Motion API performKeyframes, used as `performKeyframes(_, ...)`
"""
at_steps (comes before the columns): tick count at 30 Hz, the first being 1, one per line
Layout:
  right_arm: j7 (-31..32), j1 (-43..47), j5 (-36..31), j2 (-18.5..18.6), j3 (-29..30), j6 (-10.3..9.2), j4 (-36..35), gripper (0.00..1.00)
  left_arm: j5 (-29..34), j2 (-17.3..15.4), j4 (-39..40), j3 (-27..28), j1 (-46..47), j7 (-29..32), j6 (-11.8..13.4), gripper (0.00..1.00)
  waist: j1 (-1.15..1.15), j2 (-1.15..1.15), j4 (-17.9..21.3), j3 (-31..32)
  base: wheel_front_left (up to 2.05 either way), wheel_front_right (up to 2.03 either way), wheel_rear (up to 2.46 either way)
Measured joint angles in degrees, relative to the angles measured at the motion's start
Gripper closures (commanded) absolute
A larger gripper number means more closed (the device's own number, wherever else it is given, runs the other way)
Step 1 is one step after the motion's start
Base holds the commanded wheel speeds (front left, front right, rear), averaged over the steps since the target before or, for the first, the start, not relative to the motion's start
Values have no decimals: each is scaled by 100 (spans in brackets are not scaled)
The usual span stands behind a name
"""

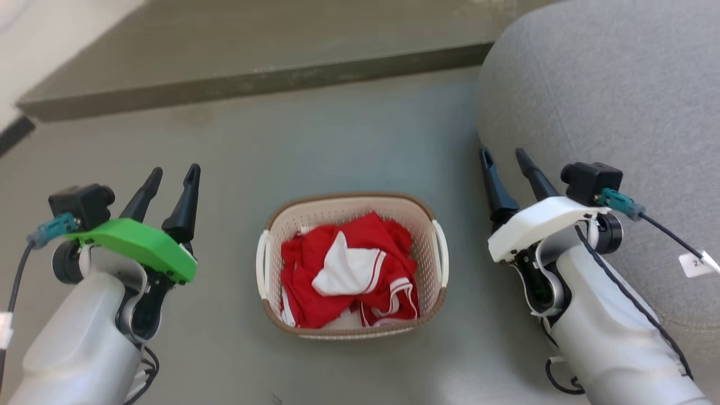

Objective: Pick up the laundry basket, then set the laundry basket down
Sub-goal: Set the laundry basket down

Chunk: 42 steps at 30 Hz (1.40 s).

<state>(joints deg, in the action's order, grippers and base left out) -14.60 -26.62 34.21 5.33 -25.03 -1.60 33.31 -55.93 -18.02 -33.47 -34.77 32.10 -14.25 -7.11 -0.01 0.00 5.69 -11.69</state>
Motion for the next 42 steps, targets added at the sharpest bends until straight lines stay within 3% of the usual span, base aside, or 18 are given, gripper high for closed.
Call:
performKeyframes(7,0,524,-343,1,156,1,-468,0,504,52,541,627,-544,0,33,0,0,0,-21,472,0,0,0)
performKeyframes(17,0,1020,-713,10,424,-64,-1065,0,1295,104,1344,1596,-1460,-1,321,0,0,0,-82,823,0,0,0)
performKeyframes(28,0,1480,-1058,16,633,-154,-1386,0,2204,299,2039,1967,-2149,-2,439,0,0,0,-70,851,0,0,0)
performKeyframes(42,0,1680,-1313,5,758,-152,-1628,0,2684,643,2461,2187,-2673,-2,352,0,0,0,-121,819,0,0,0)
